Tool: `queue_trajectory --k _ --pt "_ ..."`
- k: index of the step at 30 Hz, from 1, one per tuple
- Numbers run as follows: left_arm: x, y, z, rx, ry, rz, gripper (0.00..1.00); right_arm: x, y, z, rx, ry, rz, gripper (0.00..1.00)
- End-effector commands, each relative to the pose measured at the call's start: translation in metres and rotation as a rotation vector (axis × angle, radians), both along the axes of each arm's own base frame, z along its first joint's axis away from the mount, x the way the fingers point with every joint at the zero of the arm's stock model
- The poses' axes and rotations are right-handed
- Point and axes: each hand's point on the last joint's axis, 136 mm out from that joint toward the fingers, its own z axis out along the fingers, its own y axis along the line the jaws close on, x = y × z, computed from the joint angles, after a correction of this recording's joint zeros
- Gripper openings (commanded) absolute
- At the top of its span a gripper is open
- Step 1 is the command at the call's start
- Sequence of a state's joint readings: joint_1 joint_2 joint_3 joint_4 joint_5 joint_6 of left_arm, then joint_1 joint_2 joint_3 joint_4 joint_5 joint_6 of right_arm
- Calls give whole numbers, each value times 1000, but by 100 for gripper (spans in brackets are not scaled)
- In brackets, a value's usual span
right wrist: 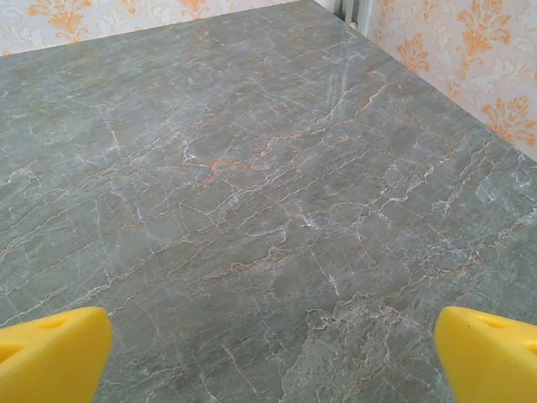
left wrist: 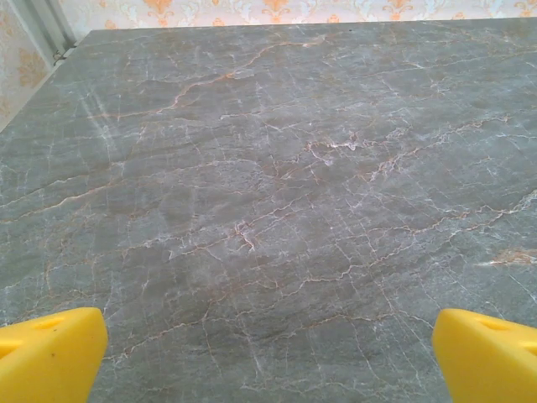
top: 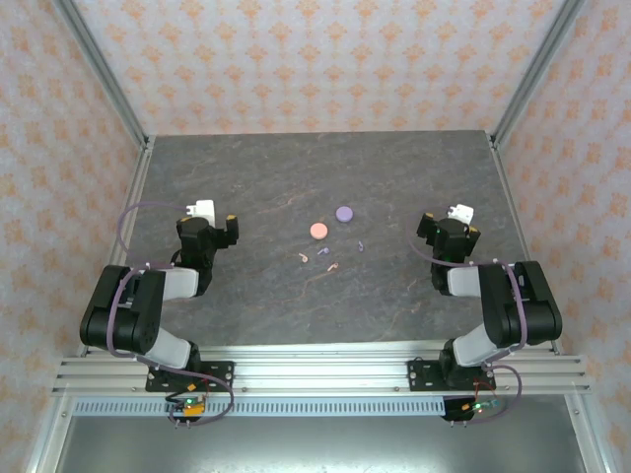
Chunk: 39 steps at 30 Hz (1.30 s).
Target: Insert the wireless bluetooth earbuds into the charging case
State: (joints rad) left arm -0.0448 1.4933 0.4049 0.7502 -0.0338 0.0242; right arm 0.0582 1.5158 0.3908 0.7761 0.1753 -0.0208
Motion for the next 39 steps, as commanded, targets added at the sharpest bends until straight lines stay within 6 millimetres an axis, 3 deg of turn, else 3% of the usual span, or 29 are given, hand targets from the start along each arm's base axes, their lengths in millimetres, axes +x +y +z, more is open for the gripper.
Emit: queue_trajectory --k 1,27,34,39 --pt "4 7 5 5 -10 31 100 5 -4 9 -2 -34 -18 99" --pt "5 7 7 5 -15 31 100 4 -6 12 -2 -41 -31 99" --pt "-2 24 32 2 22 146 100 1 -9 38 34 63 -73 99" --pt "-11 19 49 -77 65 149 100 0 4 49 143 187 -58 99"
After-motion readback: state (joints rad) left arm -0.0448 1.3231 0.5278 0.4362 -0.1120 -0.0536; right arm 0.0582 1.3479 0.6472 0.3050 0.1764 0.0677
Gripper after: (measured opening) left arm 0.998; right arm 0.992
